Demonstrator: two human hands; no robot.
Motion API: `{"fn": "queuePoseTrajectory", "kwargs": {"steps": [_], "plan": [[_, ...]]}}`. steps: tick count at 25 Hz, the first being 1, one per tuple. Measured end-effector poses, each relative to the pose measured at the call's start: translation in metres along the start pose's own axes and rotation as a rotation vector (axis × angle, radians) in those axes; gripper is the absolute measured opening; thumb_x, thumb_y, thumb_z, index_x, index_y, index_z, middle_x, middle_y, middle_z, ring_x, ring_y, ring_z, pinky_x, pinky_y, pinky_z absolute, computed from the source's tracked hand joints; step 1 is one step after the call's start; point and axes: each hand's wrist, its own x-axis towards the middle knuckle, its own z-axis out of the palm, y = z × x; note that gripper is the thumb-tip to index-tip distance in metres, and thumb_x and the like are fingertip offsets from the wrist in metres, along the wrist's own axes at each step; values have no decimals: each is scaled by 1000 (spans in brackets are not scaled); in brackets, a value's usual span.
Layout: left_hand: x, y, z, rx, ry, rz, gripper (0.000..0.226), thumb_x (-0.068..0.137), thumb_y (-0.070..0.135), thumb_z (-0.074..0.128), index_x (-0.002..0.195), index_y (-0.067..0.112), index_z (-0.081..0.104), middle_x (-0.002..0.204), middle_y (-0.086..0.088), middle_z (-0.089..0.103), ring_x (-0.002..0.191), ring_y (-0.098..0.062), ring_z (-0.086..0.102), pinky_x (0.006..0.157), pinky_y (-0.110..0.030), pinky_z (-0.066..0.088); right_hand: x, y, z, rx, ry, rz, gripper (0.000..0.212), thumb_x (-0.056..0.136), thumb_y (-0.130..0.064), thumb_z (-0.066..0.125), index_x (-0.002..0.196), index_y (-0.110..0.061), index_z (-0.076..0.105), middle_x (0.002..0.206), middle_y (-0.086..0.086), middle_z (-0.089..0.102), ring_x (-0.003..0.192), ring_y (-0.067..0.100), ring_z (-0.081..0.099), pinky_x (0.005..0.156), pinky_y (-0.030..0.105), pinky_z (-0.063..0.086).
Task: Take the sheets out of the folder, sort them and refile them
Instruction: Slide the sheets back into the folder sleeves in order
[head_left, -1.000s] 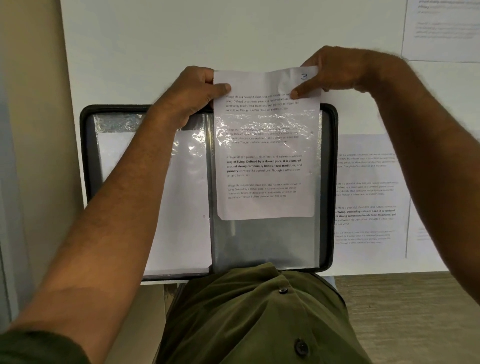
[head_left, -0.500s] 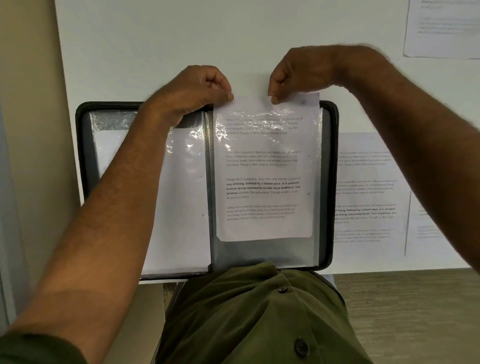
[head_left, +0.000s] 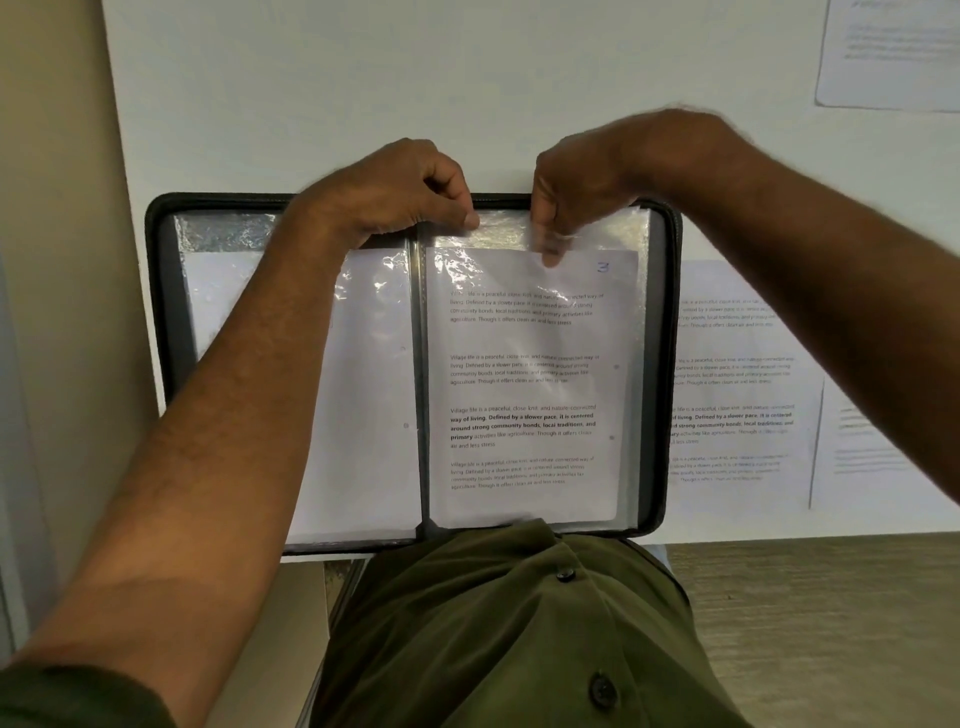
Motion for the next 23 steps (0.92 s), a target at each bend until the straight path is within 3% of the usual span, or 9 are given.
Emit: {"fn": "queuePoseTrajectory", "kwargs": {"steps": [3, 7, 12, 16, 18, 19, 21, 23], "plan": [[0, -1, 0, -5, 6, 18, 12, 84, 23, 84, 90, 13, 78, 91, -2, 71, 72, 5, 64, 65, -8, 49, 0, -4, 5, -29, -32, -3, 11, 90, -23, 76, 88, -29, 85, 98, -17, 75, 105, 11, 62, 93, 37, 48], [0, -1, 1, -5, 3, 22, 11, 85, 23, 83, 89, 14, 77, 87, 1, 72, 72, 6, 65, 64, -8, 48, 0, -9, 10, -68, -37, -16, 14, 95, -18, 71, 95, -23, 84, 91, -23, 70, 85, -7, 54, 76, 28, 40], [-2, 0, 5, -9, 2, 25, 17, 88, 23, 81, 92, 8, 77, 80, 0, 72, 70, -2, 64, 64, -17, 52, -13, -8, 8, -63, 26, -30, 22, 96, -25, 63, 85, -32, 81, 91, -18, 74, 103, 13, 66, 96, 38, 52], [-7, 0, 14, 98, 97, 30, 18, 88, 34, 81, 80, 20, 73, 81, 3, 68, 71, -12, 65, 71, -31, 53, -40, 17, 18, 265, 227, -20, 40, 100, -58, 57, 89, -28, 82, 93, -14, 79, 88, 15, 66, 88, 31, 49], [-13, -1, 27, 247, 233, 41, 17, 86, 42, 79, 79, 28, 71, 93, 4, 65, 90, -17, 64, 86, -37, 52, -55, 28, 39, 336, 394, -70, 33, 96, -54, 66, 92, -26, 82, 104, -8, 77, 99, 13, 66, 95, 33, 50], [-17, 0, 35, 319, 310, 49, 17, 84, 45, 78, 85, 31, 70, 101, 4, 62, 101, -19, 59, 92, -39, 47, -60, 31, 53, 365, 504, -109, 24, 94, -45, 74, 93, -22, 82, 114, -3, 75, 109, 13, 65, 101, 33, 49], [-34, -3, 54, 417, 445, 69, 34, 84, 46, 78, 111, 28, 68, 120, -1, 56, 117, -25, 48, 99, -39, 36, -66, 30, 83, 527, 738, -185, 10, 90, -29, 81, 97, -21, 80, 131, 0, 65, 126, 5, 57, 105, 19, 42], [-57, -8, 77, 459, 554, 126, 61, 86, 43, 77, 139, 22, 56, 142, -7, 51, 130, -32, 43, 107, -42, 32, -69, 25, 108, 787, 897, -219, 27, 88, -26, 83, 113, -24, 73, 139, -2, 57, 128, 2, 55, 103, 17, 43]]}}
